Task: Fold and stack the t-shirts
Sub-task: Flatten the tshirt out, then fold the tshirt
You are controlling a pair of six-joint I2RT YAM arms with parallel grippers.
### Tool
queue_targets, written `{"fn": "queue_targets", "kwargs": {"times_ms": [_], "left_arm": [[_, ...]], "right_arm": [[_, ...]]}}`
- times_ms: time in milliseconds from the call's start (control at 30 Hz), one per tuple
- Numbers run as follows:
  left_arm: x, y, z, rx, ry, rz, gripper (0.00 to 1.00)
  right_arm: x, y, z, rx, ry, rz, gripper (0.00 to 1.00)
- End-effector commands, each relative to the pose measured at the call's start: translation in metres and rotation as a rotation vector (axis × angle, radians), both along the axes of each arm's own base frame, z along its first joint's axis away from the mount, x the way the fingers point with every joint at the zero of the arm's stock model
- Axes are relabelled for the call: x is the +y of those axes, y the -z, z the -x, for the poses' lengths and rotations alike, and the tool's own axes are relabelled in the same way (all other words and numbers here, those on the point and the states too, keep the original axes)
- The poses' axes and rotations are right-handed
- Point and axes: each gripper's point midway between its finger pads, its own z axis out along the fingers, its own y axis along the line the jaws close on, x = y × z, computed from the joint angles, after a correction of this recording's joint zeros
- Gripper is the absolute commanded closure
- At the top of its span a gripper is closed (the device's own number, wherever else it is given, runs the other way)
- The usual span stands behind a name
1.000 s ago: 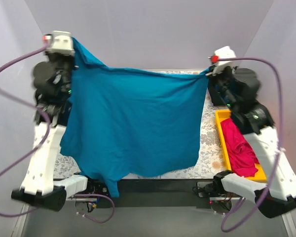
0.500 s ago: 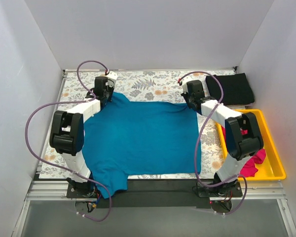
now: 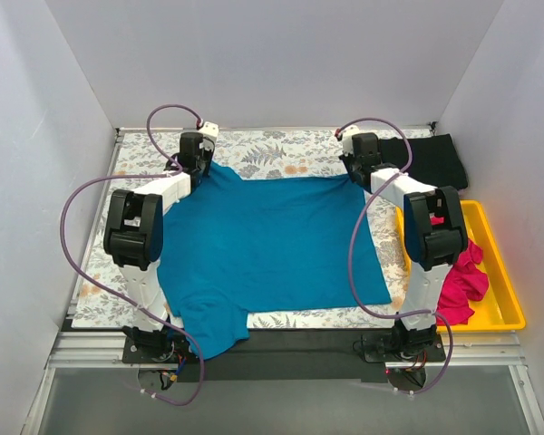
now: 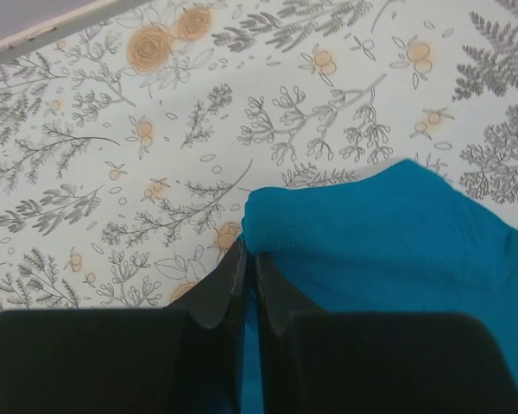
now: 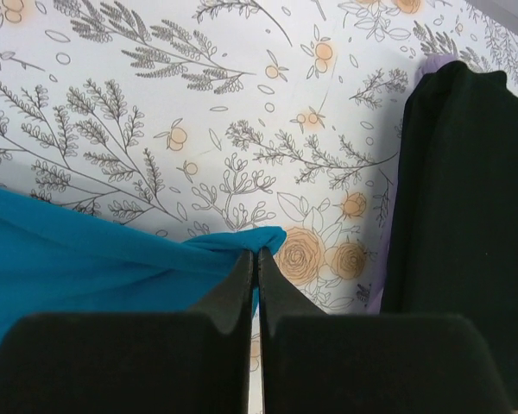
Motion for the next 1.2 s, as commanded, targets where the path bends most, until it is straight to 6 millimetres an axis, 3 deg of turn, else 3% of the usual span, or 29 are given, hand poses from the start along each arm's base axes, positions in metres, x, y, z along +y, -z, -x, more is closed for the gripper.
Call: {"fn": "queue_targets", "kwargs": {"times_ms": [0, 133, 333, 500, 967, 1167], "left_arm": [[0.008, -0.049, -0.010, -0.097, -0.067, 0.018, 1.00], [0.012, -0.071, 0.000, -0.122, -0.086, 0.039, 1.00], [0.010, -0.072, 0.022, -0.083, -0.098, 0.090, 1.00], [0.005, -0.086, 0.043, -0.050, -0.105, 0.159, 1.00], [0.011, -0.065, 0.108, 0.190, -0.260, 0.249, 1.00], [0.012, -0.067, 0.128, 0.227, -0.300, 0.283, 1.00]], "right_arm": [[0.003, -0.032, -0.024, -0.086, -0.013, -0.046, 0.99], [0.000, -0.034, -0.024, -0.072, -0.008, -0.049, 0.99], [-0.003, -0.033, -0.013, -0.019, 0.018, -0.078, 0.99], [-0.007, -0.028, -0.001, 0.030, 0.044, -0.093, 0.99], [-0.021, -0.019, 0.033, 0.112, 0.151, -0.104, 0.99], [-0.025, -0.025, 0.043, 0.116, 0.190, -0.123, 0.99]]}}
